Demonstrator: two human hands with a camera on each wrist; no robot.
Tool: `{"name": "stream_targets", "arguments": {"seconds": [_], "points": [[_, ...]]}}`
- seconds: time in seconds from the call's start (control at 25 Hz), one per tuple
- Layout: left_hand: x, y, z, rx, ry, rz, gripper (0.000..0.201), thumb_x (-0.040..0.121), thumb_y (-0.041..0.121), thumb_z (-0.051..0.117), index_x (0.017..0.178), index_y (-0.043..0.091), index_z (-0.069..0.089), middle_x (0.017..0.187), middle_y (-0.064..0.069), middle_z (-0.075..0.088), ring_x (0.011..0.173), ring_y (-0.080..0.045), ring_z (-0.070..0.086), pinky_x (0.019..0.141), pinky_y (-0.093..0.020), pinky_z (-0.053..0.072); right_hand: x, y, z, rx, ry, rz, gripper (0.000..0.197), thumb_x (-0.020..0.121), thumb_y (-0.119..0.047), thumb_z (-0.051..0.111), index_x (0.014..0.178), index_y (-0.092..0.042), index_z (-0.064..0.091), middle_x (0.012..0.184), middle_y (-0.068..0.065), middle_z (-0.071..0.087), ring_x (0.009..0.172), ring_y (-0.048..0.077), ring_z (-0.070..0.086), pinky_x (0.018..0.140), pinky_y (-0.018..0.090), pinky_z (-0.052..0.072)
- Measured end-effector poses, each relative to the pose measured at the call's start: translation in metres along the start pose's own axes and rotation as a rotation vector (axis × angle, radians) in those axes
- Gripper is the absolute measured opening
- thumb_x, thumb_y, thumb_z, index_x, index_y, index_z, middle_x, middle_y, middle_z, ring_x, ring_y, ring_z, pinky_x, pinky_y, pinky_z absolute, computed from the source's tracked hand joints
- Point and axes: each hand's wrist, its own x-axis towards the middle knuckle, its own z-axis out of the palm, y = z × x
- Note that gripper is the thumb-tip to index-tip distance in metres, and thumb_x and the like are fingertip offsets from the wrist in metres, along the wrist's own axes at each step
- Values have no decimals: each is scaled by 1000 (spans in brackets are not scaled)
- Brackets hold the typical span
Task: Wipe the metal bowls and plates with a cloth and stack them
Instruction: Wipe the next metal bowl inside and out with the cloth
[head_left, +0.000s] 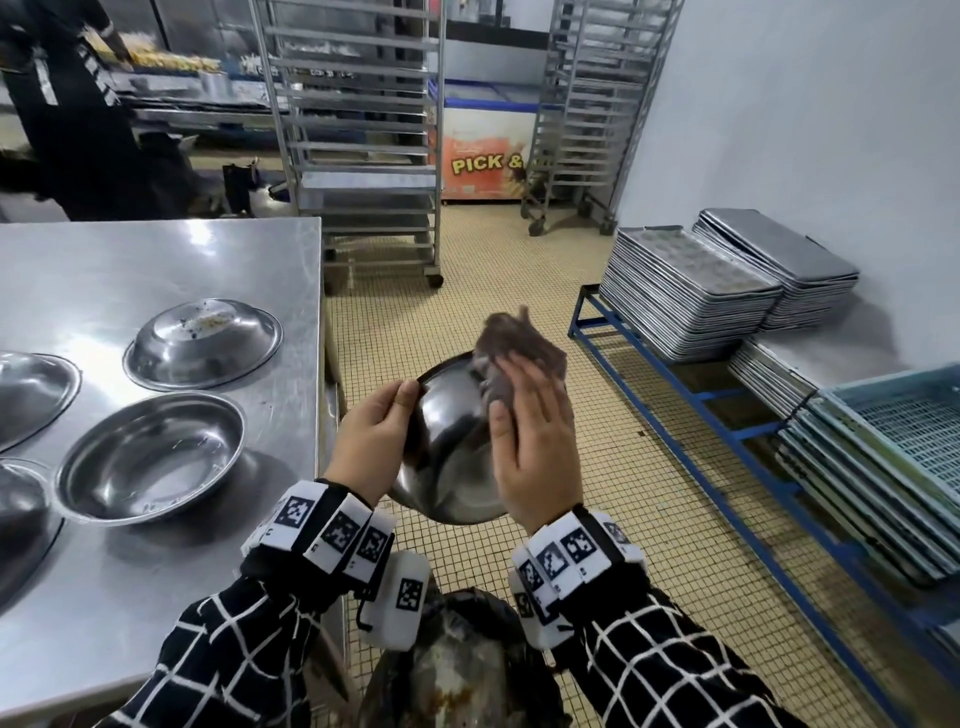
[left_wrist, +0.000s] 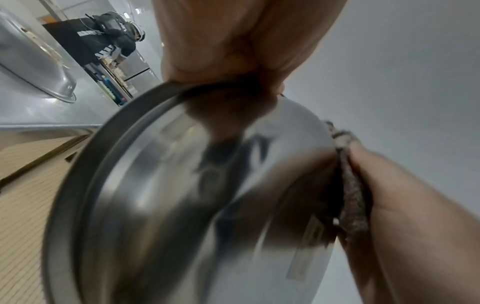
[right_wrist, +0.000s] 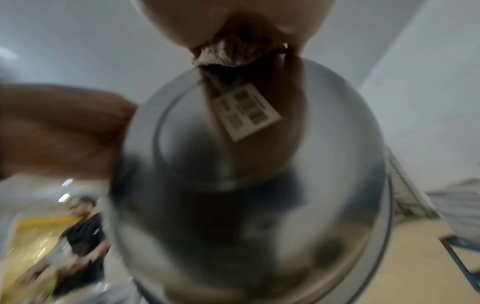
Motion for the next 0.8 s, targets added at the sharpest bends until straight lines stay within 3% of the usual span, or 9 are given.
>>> {"name": "stream_targets", "arguments": {"seconds": [0.12, 0.2, 0.28, 0.36, 0.44, 0.52, 0.6, 0.68, 0.8], "points": [[3, -7, -4, -132, 62, -56, 29, 99, 27, 46, 76, 22, 63, 72, 2, 60, 69, -11, 56, 73, -29, 48, 5, 24, 1, 317, 53, 427, 42, 101, -34, 32, 139, -19, 44, 135, 4, 51, 121, 16, 49, 102, 46, 45], [8, -12, -7, -141, 108, -62, 30, 99, 26, 46, 75, 22, 63, 66, 6, 60, 62, -5, 56, 68, -26, 47, -6, 29, 3, 428, 47, 538, 41, 102, -30, 33, 142, -24, 41, 138, 1, 50, 124, 16, 48, 104, 39, 43], [12, -15, -9, -107, 114, -36, 32, 99, 25, 46, 74, 20, 63, 62, 9, 58, 61, -6, 54, 66, -26, 45, -20, 18, 8, 340, 8, 411, 44, 102, -29, 33, 146, -32, 31, 149, -6, 36, 136, 14, 37, 105, 31, 37], [13, -19, -10, -47, 84, 6, 32, 100, 26, 45, 75, 14, 61, 63, 5, 55, 64, -12, 50, 66, -27, 43, -24, 1, 16, 174, -56, 219, 48, 101, -35, 31, 149, -34, 23, 157, -7, 19, 143, 17, 22, 107, 34, 32], [11, -20, -9, 14, 35, 50, 35, 100, 28, 44, 79, 4, 58, 68, -1, 52, 68, -15, 50, 68, -29, 44, -18, -11, 22, 81, -60, 86, 50, 100, -39, 30, 148, -26, 27, 158, -1, 18, 146, 22, 13, 114, 44, 26], [11, -18, -9, -2, -9, 84, 33, 98, 29, 45, 82, 6, 61, 72, -1, 55, 72, -15, 53, 72, -30, 48, -1, -18, 21, 74, 11, 96, 49, 99, -39, 31, 144, -21, 35, 154, 2, 27, 144, 22, 19, 114, 46, 28], [10, -15, -9, -63, -37, 101, 29, 95, 32, 46, 82, 12, 63, 73, 1, 58, 72, -10, 55, 70, -22, 48, 15, -18, 14, 187, 93, 319, 46, 100, -41, 29, 141, -22, 39, 147, 3, 33, 133, 18, 36, 102, 36, 41], [11, -14, -12, -138, -29, 104, 30, 91, 36, 46, 81, 14, 64, 72, 3, 60, 70, -7, 55, 68, -17, 46, 22, -5, 8, 367, 99, 653, 45, 101, -43, 27, 136, -21, 44, 139, 5, 40, 118, 15, 45, 91, 29, 45], [7, -15, -16, -219, 12, 99, 37, 87, 45, 48, 75, 14, 63, 65, 7, 62, 64, -6, 57, 68, -19, 45, 22, 20, -3, 838, 6, 1123, 46, 100, -49, 27, 113, -17, 58, 126, 18, 56, 110, 28, 56, 95, 46, 48]]}}
